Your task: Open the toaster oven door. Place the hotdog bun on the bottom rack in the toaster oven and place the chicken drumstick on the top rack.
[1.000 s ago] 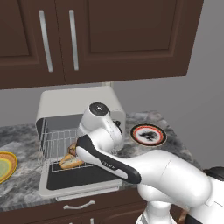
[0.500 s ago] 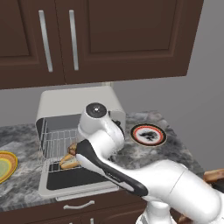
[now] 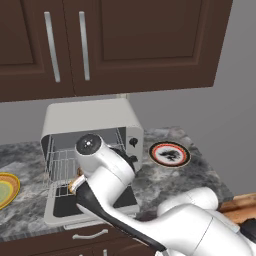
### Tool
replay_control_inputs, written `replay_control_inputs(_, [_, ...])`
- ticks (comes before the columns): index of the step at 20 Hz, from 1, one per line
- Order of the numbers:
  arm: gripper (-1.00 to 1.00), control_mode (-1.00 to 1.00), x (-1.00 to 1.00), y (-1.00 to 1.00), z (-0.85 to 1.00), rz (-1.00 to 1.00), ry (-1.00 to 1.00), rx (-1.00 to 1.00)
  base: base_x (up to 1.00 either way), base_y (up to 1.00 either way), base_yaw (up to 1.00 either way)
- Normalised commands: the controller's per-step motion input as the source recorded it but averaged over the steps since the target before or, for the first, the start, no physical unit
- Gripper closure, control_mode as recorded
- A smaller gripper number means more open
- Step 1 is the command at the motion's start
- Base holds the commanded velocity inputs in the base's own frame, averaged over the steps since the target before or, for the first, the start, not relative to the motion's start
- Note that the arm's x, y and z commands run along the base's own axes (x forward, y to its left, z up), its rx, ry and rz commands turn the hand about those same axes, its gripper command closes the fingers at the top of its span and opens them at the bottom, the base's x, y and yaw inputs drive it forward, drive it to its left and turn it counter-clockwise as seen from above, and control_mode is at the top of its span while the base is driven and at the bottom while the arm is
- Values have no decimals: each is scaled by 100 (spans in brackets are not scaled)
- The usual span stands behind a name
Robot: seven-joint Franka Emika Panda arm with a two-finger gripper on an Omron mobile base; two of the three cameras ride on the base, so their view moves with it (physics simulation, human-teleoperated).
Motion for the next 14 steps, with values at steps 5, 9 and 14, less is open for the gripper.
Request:
replay_control_inputs(5, [-100, -100, -6, 8, -28, -38, 18, 11, 0, 0, 0])
replay_control_inputs(9, [-100, -100, 0, 16, -54, -24, 5, 6, 0, 0, 0])
replay_control_inputs(14, [-100, -100, 0, 14, -54, -18, -7, 3, 0, 0, 0])
